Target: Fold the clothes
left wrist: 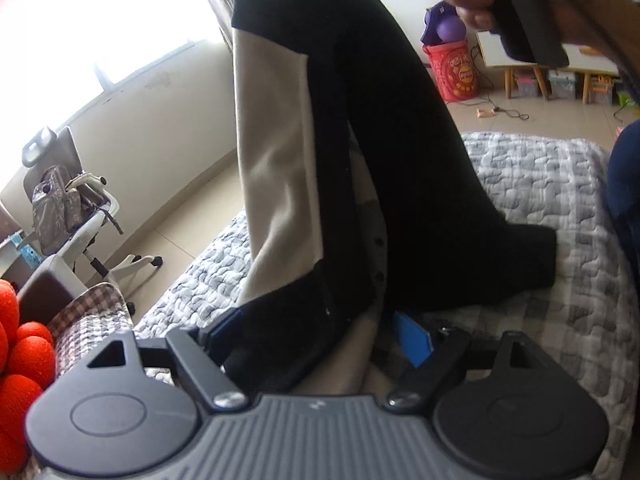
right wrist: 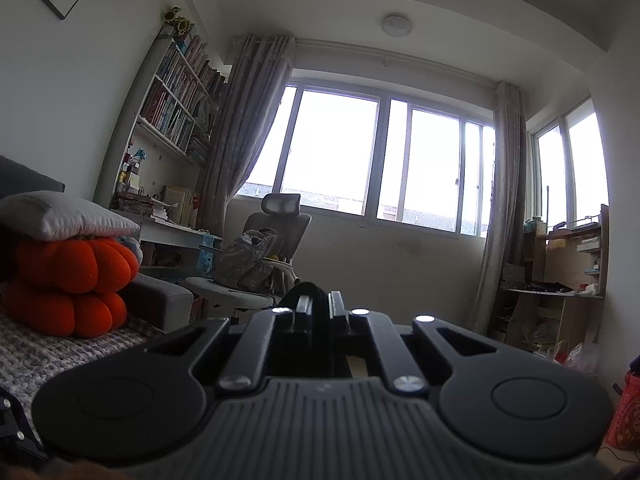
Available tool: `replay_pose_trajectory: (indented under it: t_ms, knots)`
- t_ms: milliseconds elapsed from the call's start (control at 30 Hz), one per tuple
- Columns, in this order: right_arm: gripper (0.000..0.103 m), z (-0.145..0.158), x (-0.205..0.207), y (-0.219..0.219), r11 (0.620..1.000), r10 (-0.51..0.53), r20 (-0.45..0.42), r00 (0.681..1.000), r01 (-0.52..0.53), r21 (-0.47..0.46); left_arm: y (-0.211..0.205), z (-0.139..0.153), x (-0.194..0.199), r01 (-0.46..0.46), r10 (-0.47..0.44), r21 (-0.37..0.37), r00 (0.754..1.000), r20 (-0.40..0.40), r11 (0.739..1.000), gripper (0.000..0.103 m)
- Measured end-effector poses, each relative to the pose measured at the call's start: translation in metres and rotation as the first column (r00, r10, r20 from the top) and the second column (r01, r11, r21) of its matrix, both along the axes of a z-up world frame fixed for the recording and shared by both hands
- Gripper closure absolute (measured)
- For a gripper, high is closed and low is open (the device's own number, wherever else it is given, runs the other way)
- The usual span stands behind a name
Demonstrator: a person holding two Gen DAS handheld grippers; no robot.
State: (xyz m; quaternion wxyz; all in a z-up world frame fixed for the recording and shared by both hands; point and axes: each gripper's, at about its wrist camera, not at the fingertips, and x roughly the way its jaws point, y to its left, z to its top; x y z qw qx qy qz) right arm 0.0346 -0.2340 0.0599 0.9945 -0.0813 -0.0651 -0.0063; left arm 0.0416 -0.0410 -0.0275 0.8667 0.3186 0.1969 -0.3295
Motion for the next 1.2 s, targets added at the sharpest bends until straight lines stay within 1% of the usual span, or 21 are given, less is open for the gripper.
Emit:
replay_pose_trajectory:
  t_ms: [133, 167, 233, 300, 333, 400, 433, 500, 533, 567, 633, 700, 800, 867, 933, 1000, 1033, 1067, 1100, 1133, 1200]
  knots:
    - [0.097, 0.001, 0.001, -0.001, 1.000, 0.008, -0.011, 1.000, -0.008, 0.009, 0.000, 0.005, 0.006, -0.019, 0.019, -0.031, 1.000, -0.006, 0.999, 0.020]
    - [0.097, 0.001, 0.001, -0.001, 1.000, 0.011, -0.011, 1.000, -0.010, 0.008, 0.000, 0.006, 0.008, -0.023, 0.023, -0.039, 1.000, -0.011, 0.999, 0.022]
    - [0.097, 0.001, 0.001, -0.001, 1.000, 0.012, -0.010, 1.000, -0.012, 0.003, -0.001, 0.007, 0.012, -0.028, 0.027, -0.041, 0.999, -0.030, 0.999, 0.031]
    - [0.097, 0.000, 0.001, -0.001, 1.000, 0.013, -0.011, 1.000, -0.013, 0.000, -0.001, 0.008, 0.016, -0.029, 0.025, -0.055, 0.998, -0.064, 0.998, 0.045]
    - [0.097, 0.000, 0.001, -0.001, 1.000, 0.014, -0.012, 1.000, -0.014, -0.001, 0.000, 0.009, 0.018, -0.031, 0.026, -0.065, 0.997, -0.078, 0.997, 0.049]
    - [0.097, -0.001, 0.001, -0.001, 1.000, 0.015, -0.014, 1.000, -0.015, -0.003, 0.002, 0.010, 0.021, -0.038, 0.029, -0.086, 0.994, -0.105, 0.996, 0.063]
    - [0.097, -0.001, 0.001, -0.001, 1.000, 0.015, -0.013, 1.000, -0.015, -0.003, 0.003, 0.012, 0.022, -0.044, 0.032, -0.099, 0.992, -0.121, 0.994, 0.066]
    - [0.097, -0.001, 0.000, -0.001, 1.000, 0.015, -0.013, 1.000, -0.015, -0.005, 0.009, 0.017, 0.025, -0.053, 0.032, -0.141, 0.989, -0.147, 0.989, 0.080]
    - [0.097, -0.001, 0.000, 0.000, 1.000, 0.016, -0.013, 1.000, -0.016, -0.006, 0.013, 0.020, 0.026, -0.061, 0.034, -0.169, 0.987, -0.160, 0.984, 0.083]
    - [0.097, -0.002, 0.000, 0.000, 1.000, 0.018, -0.012, 1.000, -0.018, -0.009, 0.018, 0.024, 0.027, -0.073, 0.038, -0.202, 0.985, -0.171, 0.977, 0.085]
    - [0.097, -0.001, 0.000, 0.001, 1.000, 0.023, -0.011, 1.000, -0.023, -0.014, 0.027, 0.031, 0.028, -0.092, 0.044, -0.261, 0.982, -0.183, 0.961, 0.086]
    - [0.097, -0.002, 0.000, 0.002, 0.999, 0.028, -0.006, 1.000, -0.028, -0.018, 0.035, 0.037, 0.027, -0.115, 0.064, -0.286, 0.981, -0.183, 0.951, 0.086]
    - [0.097, -0.001, -0.002, 0.003, 0.999, 0.040, 0.003, 0.999, -0.040, -0.019, 0.039, 0.036, 0.026, -0.179, 0.142, -0.250, 0.977, -0.156, 0.952, 0.086]
    - [0.096, -0.001, -0.003, 0.005, 0.999, 0.045, 0.003, 0.999, -0.045, -0.022, 0.045, 0.039, 0.026, -0.222, 0.192, -0.252, 0.971, -0.140, 0.942, 0.086]
    - [0.097, -0.002, -0.004, 0.008, 0.998, 0.047, 0.005, 0.999, -0.047, -0.037, 0.056, 0.048, 0.024, -0.260, 0.233, -0.289, 0.964, -0.126, 0.921, 0.086]
    - [0.096, -0.003, -0.004, 0.012, 0.997, 0.045, 0.009, 0.999, -0.045, -0.055, 0.068, 0.060, 0.021, -0.299, 0.277, -0.347, 0.954, -0.112, 0.889, 0.086]
    - [0.096, -0.003, -0.004, 0.014, 0.997, 0.045, 0.012, 0.999, -0.044, -0.064, 0.074, 0.066, 0.019, -0.317, 0.300, -0.375, 0.948, -0.105, 0.871, 0.086]
    - [0.096, -0.003, -0.004, 0.014, 0.997, 0.047, 0.011, 0.999, -0.046, -0.065, 0.079, 0.071, 0.017, -0.339, 0.330, -0.397, 0.939, -0.095, 0.853, 0.089]
    - [0.096, -0.003, -0.004, 0.015, 0.997, 0.049, 0.011, 0.999, -0.048, -0.066, 0.085, 0.076, 0.014, -0.361, 0.362, -0.420, 0.929, -0.082, 0.832, 0.100]
    - [0.096, -0.003, -0.003, 0.016, 0.996, 0.054, 0.008, 0.999, -0.053, -0.066, 0.090, 0.080, 0.011, -0.381, 0.391, -0.444, 0.917, -0.073, 0.811, 0.101]
    - [0.096, -0.004, -0.002, 0.019, 0.995, 0.065, 0.000, 0.998, -0.065, -0.073, 0.102, 0.085, 0.007, -0.409, 0.428, -0.499, 0.900, -0.083, 0.764, 0.101]
